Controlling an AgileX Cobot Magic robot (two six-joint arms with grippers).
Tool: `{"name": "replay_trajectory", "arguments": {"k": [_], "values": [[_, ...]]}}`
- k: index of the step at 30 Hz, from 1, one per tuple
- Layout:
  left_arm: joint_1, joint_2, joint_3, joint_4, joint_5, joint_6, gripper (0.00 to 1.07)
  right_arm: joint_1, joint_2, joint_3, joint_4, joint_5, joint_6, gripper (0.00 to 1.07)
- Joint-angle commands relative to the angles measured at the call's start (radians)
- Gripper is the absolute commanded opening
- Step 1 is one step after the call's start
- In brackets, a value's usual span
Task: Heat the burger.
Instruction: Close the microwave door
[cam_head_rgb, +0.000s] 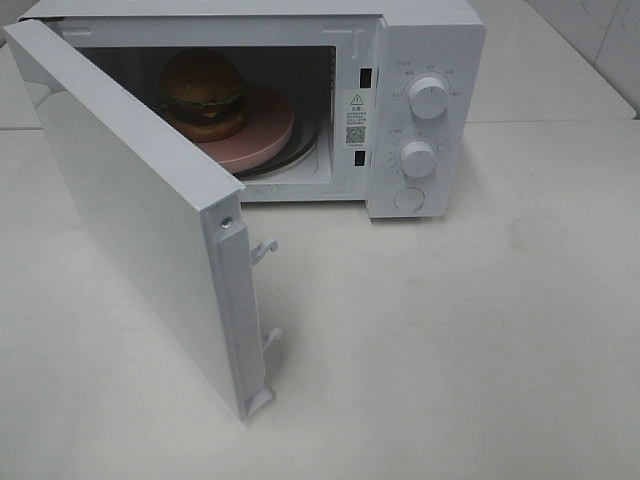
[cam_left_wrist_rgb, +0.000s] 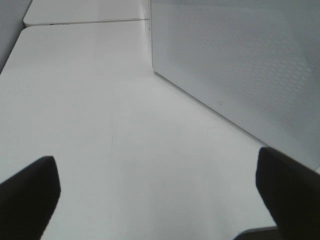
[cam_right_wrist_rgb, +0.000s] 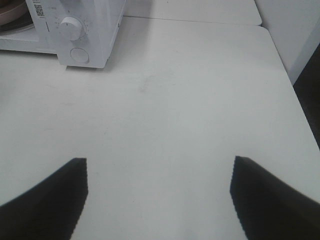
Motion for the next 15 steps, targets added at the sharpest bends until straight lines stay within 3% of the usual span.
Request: {"name": "replay_trajectory", "arguments": {"k": [1,15], "values": [[-0.005,-0.012,-0.001,-0.010,-0.010,-0.001,1.00,-0.006,-0.033,0.001,-0.004,-0.010,0.003,0.76],[-0.005,-0.010,-0.023,-0.011,-0.047,-0.001,1.00,-0.006,-0.033,0.001,-0.004,-0.010,0.003,0.76]]}}
